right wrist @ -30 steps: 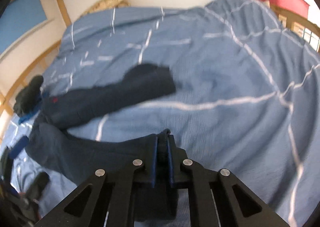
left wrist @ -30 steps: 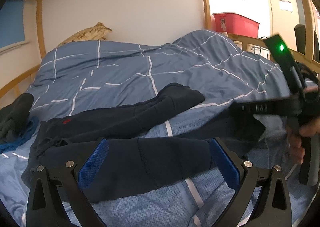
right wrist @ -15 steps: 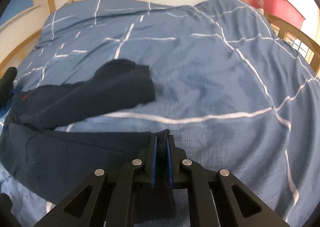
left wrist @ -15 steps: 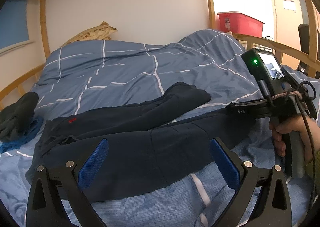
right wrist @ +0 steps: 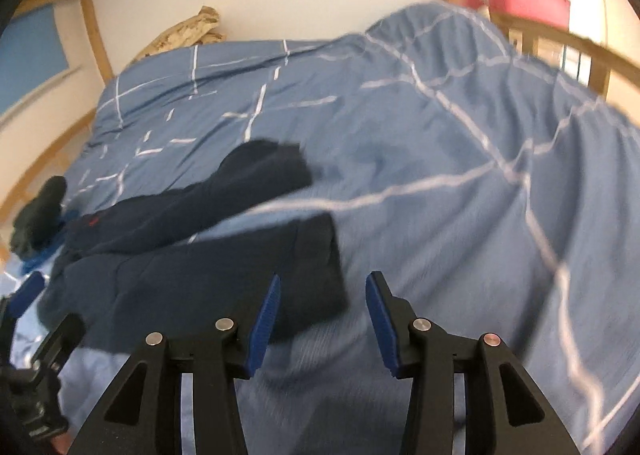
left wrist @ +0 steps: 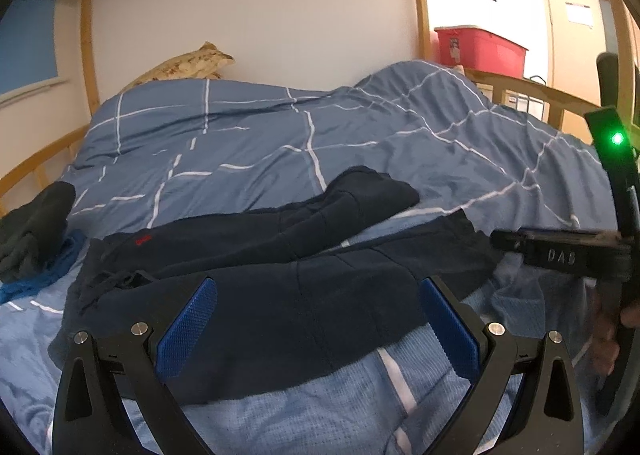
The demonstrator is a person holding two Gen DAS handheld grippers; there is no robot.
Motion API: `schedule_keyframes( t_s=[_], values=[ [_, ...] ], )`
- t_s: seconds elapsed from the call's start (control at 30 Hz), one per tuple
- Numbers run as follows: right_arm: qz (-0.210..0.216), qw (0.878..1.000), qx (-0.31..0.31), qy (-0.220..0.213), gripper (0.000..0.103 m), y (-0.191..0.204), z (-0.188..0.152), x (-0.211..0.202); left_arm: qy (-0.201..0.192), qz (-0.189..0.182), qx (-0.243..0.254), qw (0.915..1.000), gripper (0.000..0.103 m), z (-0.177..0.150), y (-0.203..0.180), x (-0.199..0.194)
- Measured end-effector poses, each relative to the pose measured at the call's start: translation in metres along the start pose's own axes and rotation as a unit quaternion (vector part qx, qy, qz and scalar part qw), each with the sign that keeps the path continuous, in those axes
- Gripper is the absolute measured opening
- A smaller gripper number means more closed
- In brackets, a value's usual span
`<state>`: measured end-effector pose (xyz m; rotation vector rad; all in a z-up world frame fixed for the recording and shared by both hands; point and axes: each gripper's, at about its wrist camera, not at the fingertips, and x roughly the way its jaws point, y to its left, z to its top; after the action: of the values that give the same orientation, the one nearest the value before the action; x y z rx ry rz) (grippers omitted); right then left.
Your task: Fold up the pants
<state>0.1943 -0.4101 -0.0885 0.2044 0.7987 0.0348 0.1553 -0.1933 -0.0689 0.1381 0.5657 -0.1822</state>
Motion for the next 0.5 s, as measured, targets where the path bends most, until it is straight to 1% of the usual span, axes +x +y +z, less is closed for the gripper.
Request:
schedule_keyframes(
  t_s=[0.1, 0.23, 0.27, 0.3, 0.33, 0.37, 0.43, 0.5],
  values=[
    [0.011, 1.000, 0.017, 0.019, 0.045, -0.003, -0.008, 0.012, 0.003, -0.003, 0.007, 1.0000, 0.103, -0.001, -0.004, -0.001],
    [0.041, 0.998, 0.054, 0.019, 0.044, -0.008, -0.007, 0.022, -0.002, 0.003, 0.012, 0.9999, 0.103, 0.000, -0.006, -0.003],
    [0.051, 0.996, 0.067, 0.017, 0.041, -0.010, -0.006, 0.023, -0.002, 0.003, 0.011, 0.9999, 0.103, 0.000, -0.006, -0.003],
    [0.063, 0.995, 0.080, 0.014, 0.035, -0.012, -0.006, 0.024, -0.001, 0.004, 0.010, 0.9999, 0.103, 0.001, -0.006, -0.003],
    [0.064, 0.994, 0.084, 0.012, 0.014, -0.013, -0.006, 0.024, 0.000, 0.006, 0.008, 0.9999, 0.103, 0.001, -0.005, -0.001],
    [0.059, 0.994, 0.086, 0.012, 0.006, -0.013, -0.007, 0.025, 0.001, 0.008, 0.008, 0.9999, 0.103, 0.001, -0.005, 0.000],
    [0.031, 0.996, 0.087, 0.004, 0.006, -0.013, -0.008, 0.021, 0.004, 0.009, 0.006, 0.9999, 0.103, 0.001, -0.003, 0.002],
    [-0.010, 0.997, 0.078, -0.005, 0.005, -0.009, -0.010, 0.013, 0.007, 0.010, 0.003, 0.9999, 0.103, 0.001, -0.001, 0.004]
  ],
)
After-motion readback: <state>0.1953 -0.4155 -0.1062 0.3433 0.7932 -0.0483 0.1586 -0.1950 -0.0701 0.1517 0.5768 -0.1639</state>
